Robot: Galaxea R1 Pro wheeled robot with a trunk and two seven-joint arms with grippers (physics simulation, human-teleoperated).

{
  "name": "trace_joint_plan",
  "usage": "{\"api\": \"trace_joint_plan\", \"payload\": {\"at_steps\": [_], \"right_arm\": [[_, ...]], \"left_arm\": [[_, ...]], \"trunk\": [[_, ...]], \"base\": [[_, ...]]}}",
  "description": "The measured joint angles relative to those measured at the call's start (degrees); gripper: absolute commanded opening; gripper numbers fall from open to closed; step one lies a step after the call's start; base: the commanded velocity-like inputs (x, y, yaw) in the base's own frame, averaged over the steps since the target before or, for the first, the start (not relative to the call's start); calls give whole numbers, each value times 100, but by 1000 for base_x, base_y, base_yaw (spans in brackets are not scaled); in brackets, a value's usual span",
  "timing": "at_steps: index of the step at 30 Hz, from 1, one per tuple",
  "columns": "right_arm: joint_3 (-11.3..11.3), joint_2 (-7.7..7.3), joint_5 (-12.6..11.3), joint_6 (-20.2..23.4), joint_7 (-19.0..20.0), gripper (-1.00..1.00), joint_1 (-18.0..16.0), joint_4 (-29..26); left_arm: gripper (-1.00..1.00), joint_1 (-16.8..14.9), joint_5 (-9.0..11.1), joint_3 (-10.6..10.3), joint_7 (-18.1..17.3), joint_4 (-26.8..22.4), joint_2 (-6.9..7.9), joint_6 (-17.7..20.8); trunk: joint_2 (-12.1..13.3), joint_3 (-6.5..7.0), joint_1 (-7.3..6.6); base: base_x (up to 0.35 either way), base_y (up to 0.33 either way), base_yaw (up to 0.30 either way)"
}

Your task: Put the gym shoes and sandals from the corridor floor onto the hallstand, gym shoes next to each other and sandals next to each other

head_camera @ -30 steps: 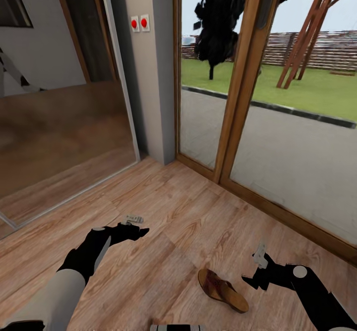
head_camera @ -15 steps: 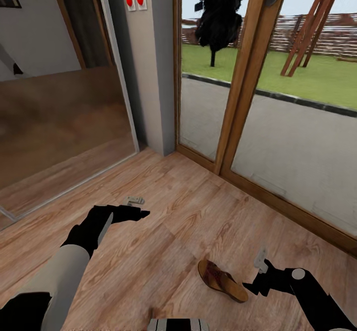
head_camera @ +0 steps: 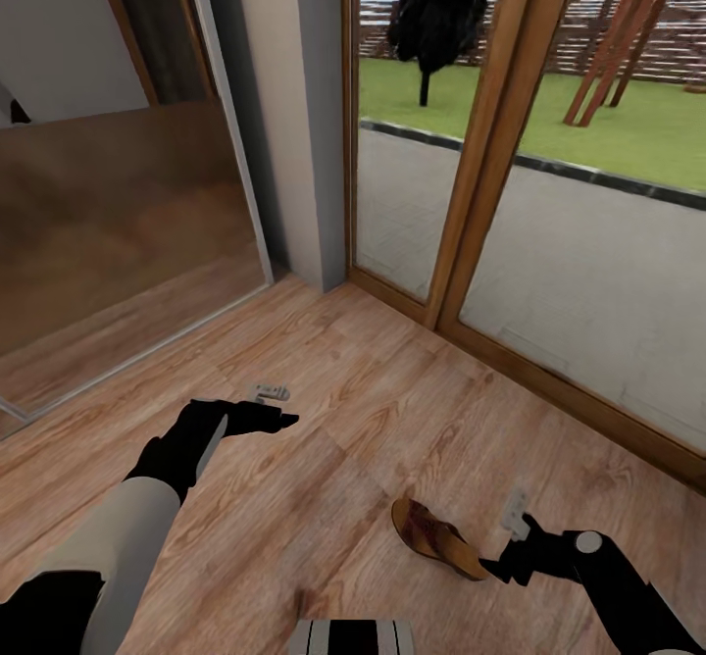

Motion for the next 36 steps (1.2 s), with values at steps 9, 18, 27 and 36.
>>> {"api": "trace_joint_plan", "payload": {"at_steps": [9, 18, 27, 36], "right_arm": [[27, 225, 2, 27, -954, 100, -26, -62], [391, 511, 5, 42, -1451, 100, -399, -31], [535, 536, -1, -6, -1451, 100, -447, 261], [593, 536, 16, -6, -1179, 100, -455, 382]], "left_arm": [[100, -7, 14, -106, 8, 0, -13, -7], [100, 2, 15, -140, 0, 5, -21, -10], [100, 6, 15, -146, -12, 8, -14, -10], [100, 6, 15, -148, -16, 9, -13, -10]], "trunk": [[0, -2, 0], [0, -3, 0], [0, -3, 0], [0, -3, 0]], "base": [[0, 0, 0], [0, 0, 0], [0, 0, 0], [0, 0, 0]]}}
